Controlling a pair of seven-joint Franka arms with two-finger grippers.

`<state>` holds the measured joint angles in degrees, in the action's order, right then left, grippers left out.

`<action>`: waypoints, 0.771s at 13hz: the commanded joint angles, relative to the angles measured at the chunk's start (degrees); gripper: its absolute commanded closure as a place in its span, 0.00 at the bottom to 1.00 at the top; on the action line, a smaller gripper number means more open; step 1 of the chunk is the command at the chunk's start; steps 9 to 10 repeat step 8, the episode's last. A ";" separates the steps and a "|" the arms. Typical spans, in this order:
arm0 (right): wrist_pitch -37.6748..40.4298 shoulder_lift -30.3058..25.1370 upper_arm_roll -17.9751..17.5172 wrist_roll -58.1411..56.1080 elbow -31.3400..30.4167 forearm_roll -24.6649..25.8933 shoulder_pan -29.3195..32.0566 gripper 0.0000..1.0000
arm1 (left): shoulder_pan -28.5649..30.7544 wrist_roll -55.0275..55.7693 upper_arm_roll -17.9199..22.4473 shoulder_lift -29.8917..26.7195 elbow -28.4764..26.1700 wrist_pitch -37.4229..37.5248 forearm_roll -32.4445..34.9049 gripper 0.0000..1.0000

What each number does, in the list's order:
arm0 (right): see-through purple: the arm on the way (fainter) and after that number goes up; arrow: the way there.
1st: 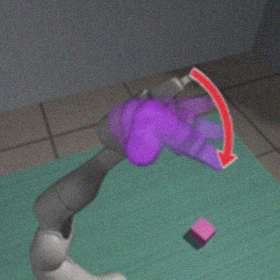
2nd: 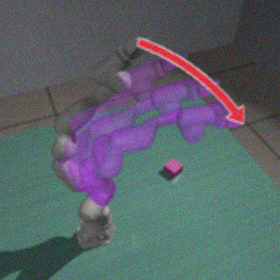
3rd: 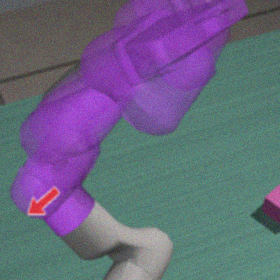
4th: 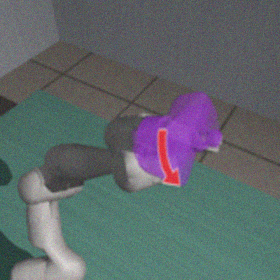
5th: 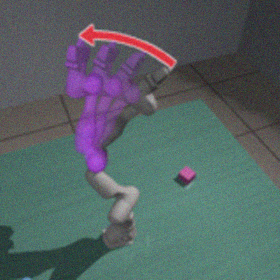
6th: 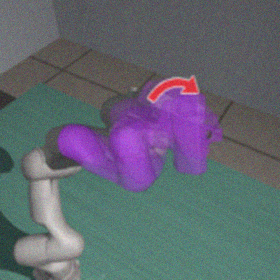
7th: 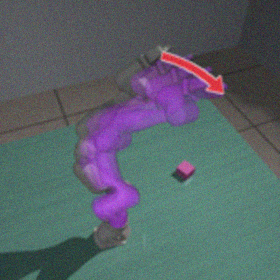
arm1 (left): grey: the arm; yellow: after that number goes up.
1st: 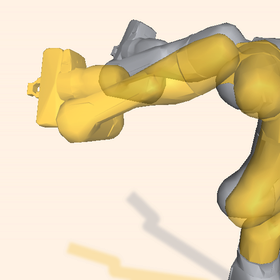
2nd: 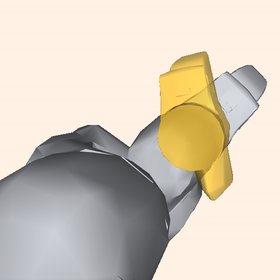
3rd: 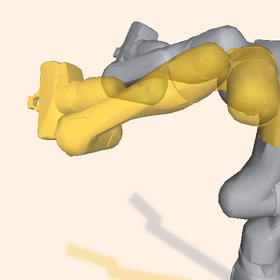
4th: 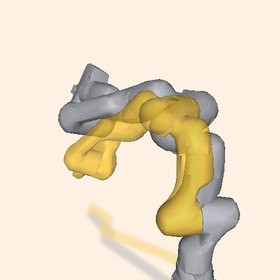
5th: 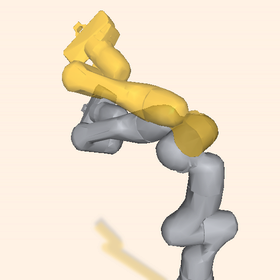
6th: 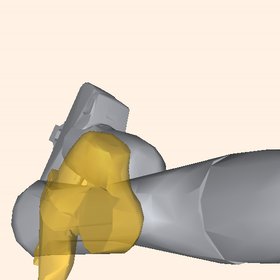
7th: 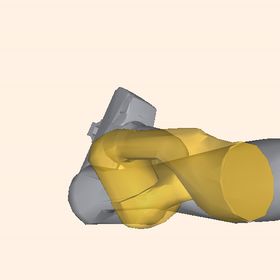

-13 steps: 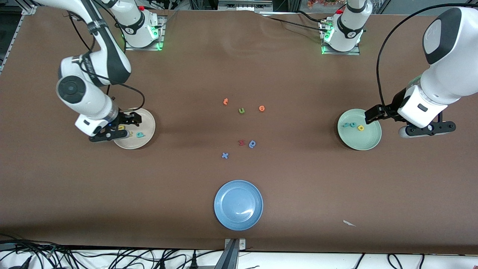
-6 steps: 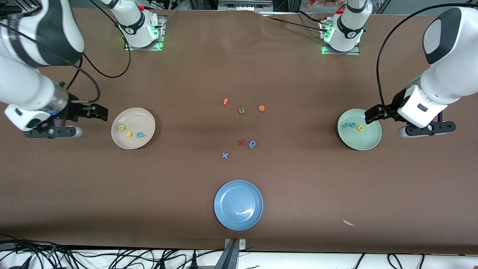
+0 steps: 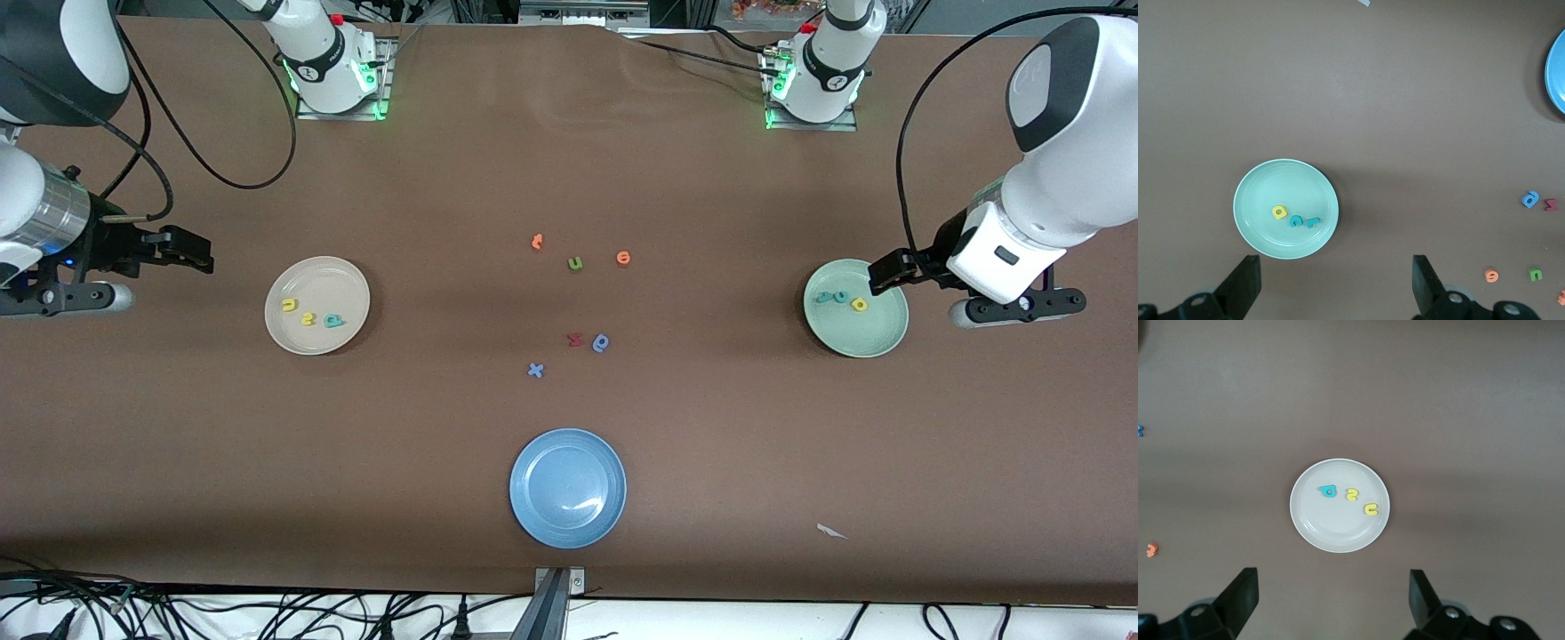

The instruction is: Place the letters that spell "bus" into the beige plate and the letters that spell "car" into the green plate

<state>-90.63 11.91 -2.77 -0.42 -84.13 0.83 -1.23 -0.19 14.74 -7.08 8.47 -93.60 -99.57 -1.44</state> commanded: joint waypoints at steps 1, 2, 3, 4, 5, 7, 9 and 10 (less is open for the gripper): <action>1.24 1.72 0.31 -0.89 2.48 -0.83 -0.09 0.00 | 0.10 -0.94 -0.04 -1.09 -0.36 -0.18 -0.94 0.00; 1.24 1.72 0.31 -0.81 2.48 -0.74 -0.17 0.00 | 0.10 -0.94 -0.04 -1.09 -0.27 -0.09 -0.94 0.00; 1.59 1.72 0.31 -0.72 2.48 -0.74 -0.17 0.00 | 0.01 -0.94 -0.04 -1.09 -0.27 -0.18 -0.94 0.00; 1.68 1.72 0.31 -0.72 2.48 -0.74 -0.09 0.00 | -0.08 -0.94 -0.04 -1.09 -0.27 -0.18 -0.94 0.00; 1.77 1.72 0.40 -0.72 2.48 -0.74 0.00 0.00 | -0.08 -0.94 -0.04 -1.09 -0.27 -0.09 -0.94 0.00; 1.86 1.72 0.57 -0.72 2.48 -1.09 0.27 0.00 | -0.16 -0.94 -0.04 -1.09 -0.27 -0.09 -0.94 0.00; 1.94 1.72 0.57 -0.89 2.48 -0.92 0.27 0.00 | -0.16 -0.94 -0.04 -1.09 -0.27 -0.09 -0.94 0.00; 1.94 1.72 0.57 -0.89 2.48 -0.92 0.27 0.00 | -0.16 -0.94 -0.04 -1.09 -0.27 -0.09 -0.94 0.00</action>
